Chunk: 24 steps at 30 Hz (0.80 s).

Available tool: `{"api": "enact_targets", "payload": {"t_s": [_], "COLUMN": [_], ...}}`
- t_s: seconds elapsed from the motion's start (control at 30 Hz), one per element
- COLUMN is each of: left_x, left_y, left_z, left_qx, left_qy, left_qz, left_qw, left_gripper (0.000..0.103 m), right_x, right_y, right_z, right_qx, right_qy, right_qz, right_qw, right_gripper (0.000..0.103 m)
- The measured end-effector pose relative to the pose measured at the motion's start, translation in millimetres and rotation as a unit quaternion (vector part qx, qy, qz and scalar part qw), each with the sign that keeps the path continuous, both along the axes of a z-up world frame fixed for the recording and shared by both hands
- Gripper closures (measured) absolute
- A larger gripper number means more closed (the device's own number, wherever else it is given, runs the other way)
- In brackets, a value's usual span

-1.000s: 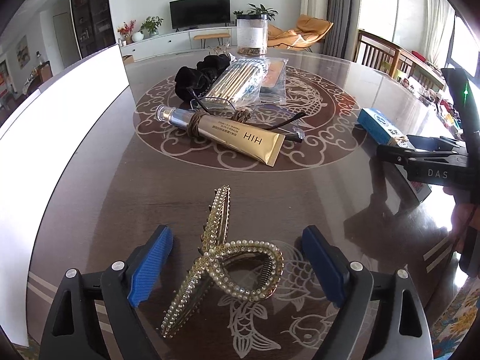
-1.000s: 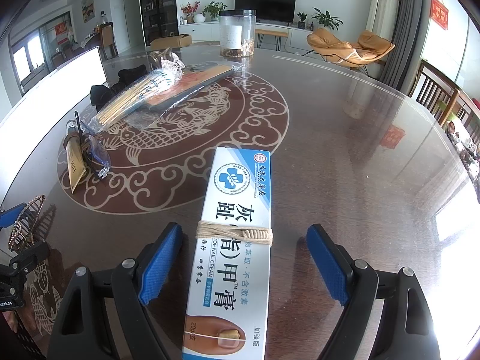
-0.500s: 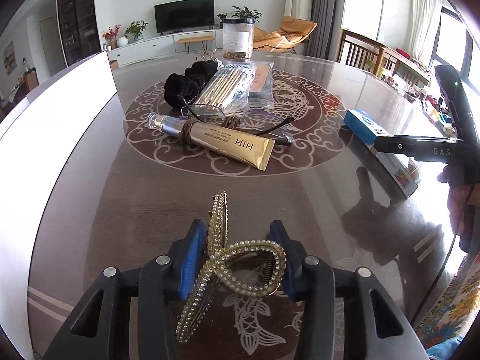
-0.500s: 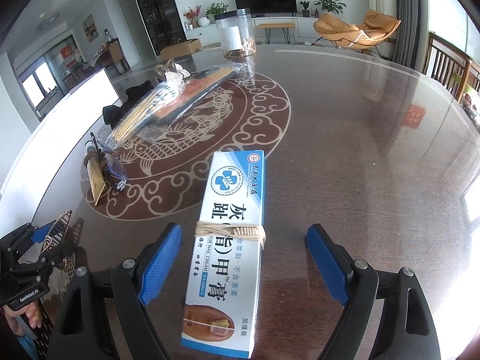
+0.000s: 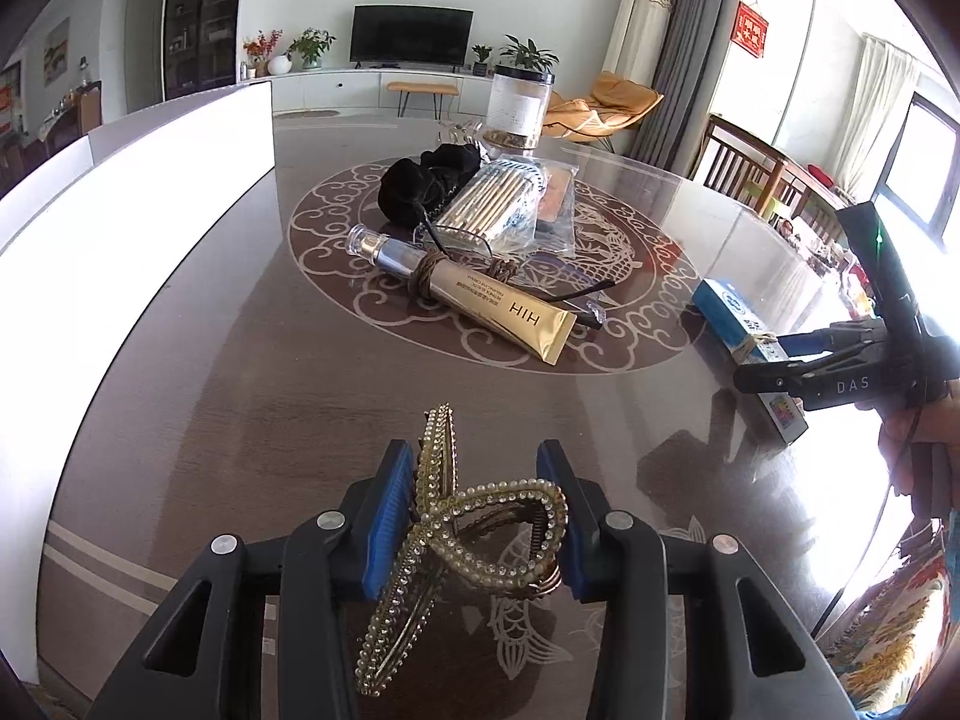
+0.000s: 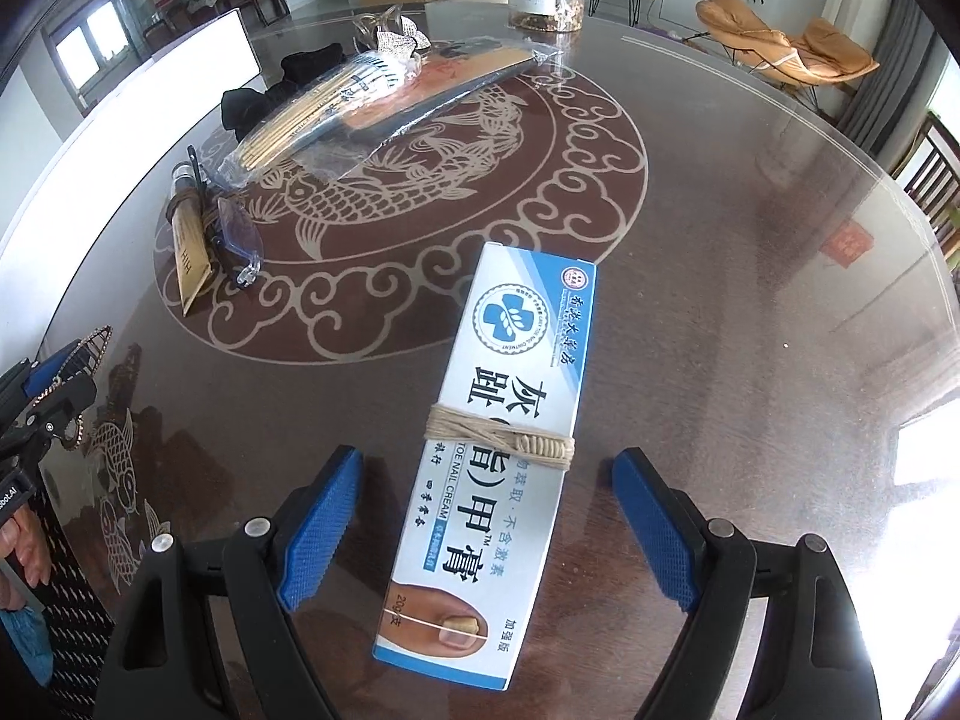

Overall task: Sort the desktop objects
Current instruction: 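Carry the clip with the left tool and box with the right tool into the bin, release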

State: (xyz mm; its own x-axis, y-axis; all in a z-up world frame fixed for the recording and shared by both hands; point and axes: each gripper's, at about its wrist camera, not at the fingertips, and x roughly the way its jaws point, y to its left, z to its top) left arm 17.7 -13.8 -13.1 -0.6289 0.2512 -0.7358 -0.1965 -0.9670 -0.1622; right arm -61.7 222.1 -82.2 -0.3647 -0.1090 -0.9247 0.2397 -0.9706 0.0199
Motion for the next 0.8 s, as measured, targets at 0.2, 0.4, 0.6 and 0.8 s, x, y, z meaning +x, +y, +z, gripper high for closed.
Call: {"api": "enact_targets", "payload": {"t_s": [0.2,0.4,0.6,0.8], "left_x": [3.6,15.2,28.7,33.5], "left_y": [-8.2,-14.1,-39.7,-102.3], "left_z": [4.0,16.3,50.4,102.6], "left_qx": [0.005,0.014,0.03,0.04], "left_qy": [0.009,0.016,0.046,0.075], "left_qz": [0.019,0.027,0.058,0.11], "left_qw": [0.9998,0.9994,0.9968,0.9903], "left_gripper": [0.06,0.06,0.061,0.061], "right_x": [5.0,13.7,15.1,-8.7], "right_y": [3.0,14.1,7.2,-43.8], "right_z": [9.7,37.3,65.7,112.9], "right_qx": [0.013,-0.035,-0.073,-0.106], "right_qy": [0.013,0.032,0.035,0.061], "right_qz": [0.005,-0.008,0.003,0.053], "right_qw": [1.0,0.999,0.997,0.991], "right_gripper": [0.06,0.06,0.06,0.06]}}
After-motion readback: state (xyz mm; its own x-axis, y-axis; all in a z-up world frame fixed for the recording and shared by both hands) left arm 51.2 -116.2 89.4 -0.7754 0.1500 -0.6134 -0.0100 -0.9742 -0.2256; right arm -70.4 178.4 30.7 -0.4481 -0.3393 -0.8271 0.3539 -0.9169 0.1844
